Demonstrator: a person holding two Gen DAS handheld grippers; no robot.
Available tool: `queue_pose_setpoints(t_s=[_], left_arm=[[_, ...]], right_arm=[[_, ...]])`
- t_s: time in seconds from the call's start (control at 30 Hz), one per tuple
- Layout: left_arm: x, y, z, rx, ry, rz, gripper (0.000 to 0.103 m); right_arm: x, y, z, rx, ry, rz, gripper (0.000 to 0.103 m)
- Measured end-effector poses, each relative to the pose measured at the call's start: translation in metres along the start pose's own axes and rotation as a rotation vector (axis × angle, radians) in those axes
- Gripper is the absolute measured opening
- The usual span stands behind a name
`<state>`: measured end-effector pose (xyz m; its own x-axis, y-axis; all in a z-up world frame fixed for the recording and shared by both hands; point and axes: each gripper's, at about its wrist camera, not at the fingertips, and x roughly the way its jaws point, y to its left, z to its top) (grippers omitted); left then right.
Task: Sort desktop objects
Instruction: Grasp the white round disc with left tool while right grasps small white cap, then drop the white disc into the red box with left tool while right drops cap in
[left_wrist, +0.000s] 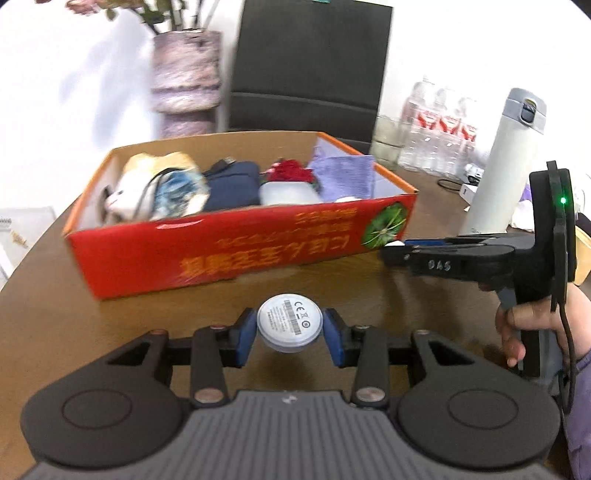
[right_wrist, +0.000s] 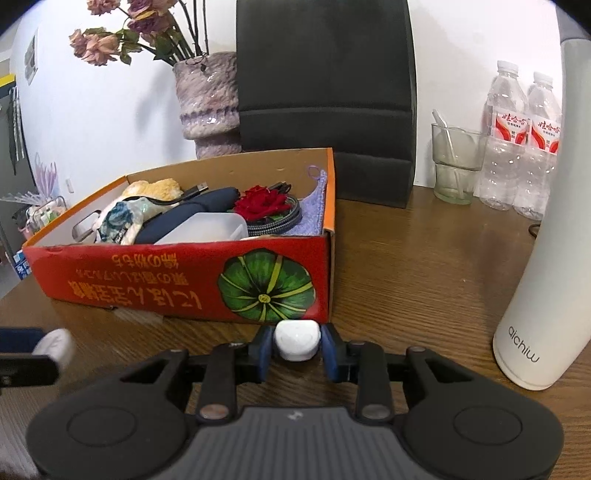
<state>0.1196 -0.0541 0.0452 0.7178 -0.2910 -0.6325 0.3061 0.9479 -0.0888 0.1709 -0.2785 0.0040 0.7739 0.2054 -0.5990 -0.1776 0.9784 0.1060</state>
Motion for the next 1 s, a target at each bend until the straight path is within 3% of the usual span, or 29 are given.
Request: queue_pose_setpoints(t_s=[0.2, 0.47, 0.63, 0.73, 1.0], left_arm=[[-0.031, 0.018, -0.019, -0.027, -0.006, 0.034, 0.04], [-0.078, 0.036, -0.044, -0.049, -0.053, 0.117, 0.04], [-0.113, 0.03, -0.057, -0.05, -0.122, 0.14, 0.04], [-0.132, 0.023, -0.065, -0.047, -0.155, 0.146, 0.04], [-0.173, -0.001, -0.083, -0.057, -0.241, 0.163, 0.04]], right_arm=[[-0.006, 0.012, -0.003, -0.015, 0.006, -0.033, 0.026], [-0.072, 0.076, -0.03, 0.001, -0.081, -0.03, 0.026], [-0.12, 0.119, -0.06, 0.016, -0.145, 0.007, 0.026], [-0.143, 0.141, -0.075, -0.027, -0.194, -0.018, 0.026], [-0.196, 0.168, -0.099, -0.053, -0.301, -0.037, 0.026]])
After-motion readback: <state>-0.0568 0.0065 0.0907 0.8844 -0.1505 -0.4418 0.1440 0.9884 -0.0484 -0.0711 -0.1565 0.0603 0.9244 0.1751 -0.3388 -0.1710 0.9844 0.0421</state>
